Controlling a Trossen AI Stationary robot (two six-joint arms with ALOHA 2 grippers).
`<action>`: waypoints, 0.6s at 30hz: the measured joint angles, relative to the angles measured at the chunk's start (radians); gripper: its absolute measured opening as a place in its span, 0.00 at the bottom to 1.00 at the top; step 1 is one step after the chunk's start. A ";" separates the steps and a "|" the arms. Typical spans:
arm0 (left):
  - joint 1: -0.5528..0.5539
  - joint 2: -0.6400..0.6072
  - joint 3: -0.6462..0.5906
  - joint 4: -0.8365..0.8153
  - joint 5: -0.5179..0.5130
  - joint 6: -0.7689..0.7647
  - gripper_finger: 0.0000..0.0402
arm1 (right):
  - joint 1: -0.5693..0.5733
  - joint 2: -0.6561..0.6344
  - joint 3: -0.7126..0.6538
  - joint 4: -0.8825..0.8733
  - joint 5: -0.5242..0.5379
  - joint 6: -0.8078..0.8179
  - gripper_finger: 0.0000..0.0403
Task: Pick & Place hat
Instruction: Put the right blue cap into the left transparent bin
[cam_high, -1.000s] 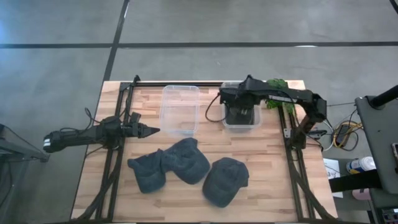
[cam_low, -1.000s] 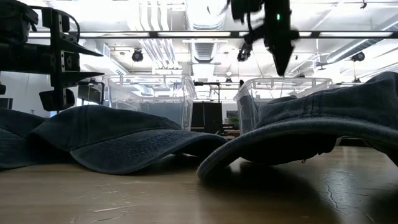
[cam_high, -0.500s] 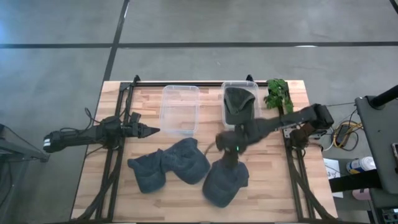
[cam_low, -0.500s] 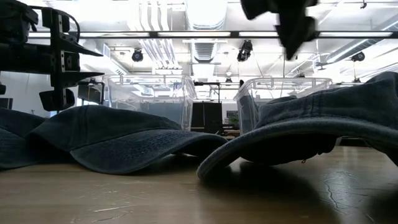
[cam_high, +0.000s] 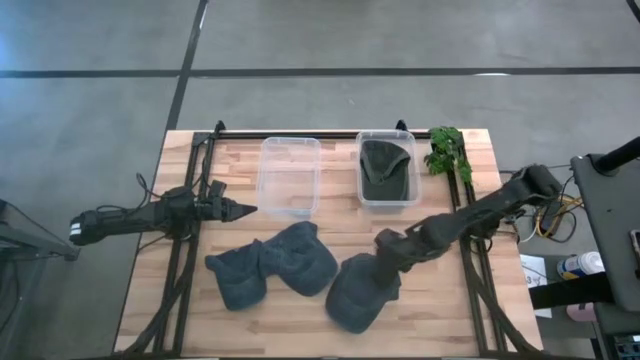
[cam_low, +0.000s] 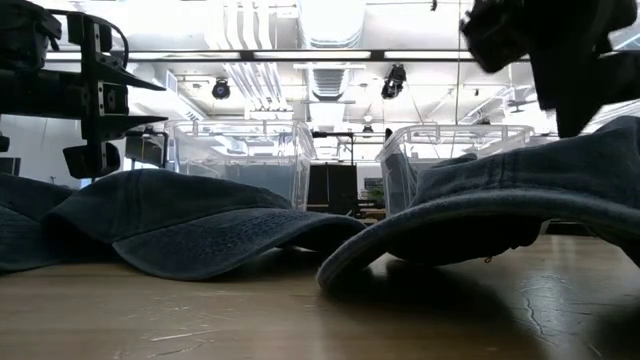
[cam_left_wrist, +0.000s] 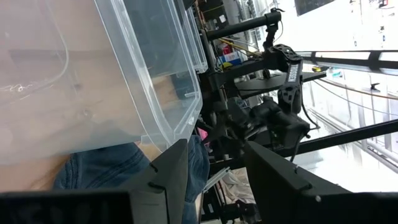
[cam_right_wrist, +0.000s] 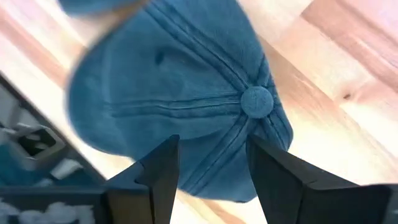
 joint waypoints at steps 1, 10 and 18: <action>0.000 0.000 0.000 0.000 0.000 0.000 0.38 | 0.006 -0.029 -0.014 0.013 0.023 0.024 0.44; 0.000 0.000 0.000 0.000 0.000 0.000 0.38 | 0.008 -0.153 -0.154 0.044 0.105 0.073 0.44; 0.000 0.000 0.000 0.001 0.000 0.000 0.38 | 0.002 -0.144 -0.309 0.378 0.109 0.032 0.44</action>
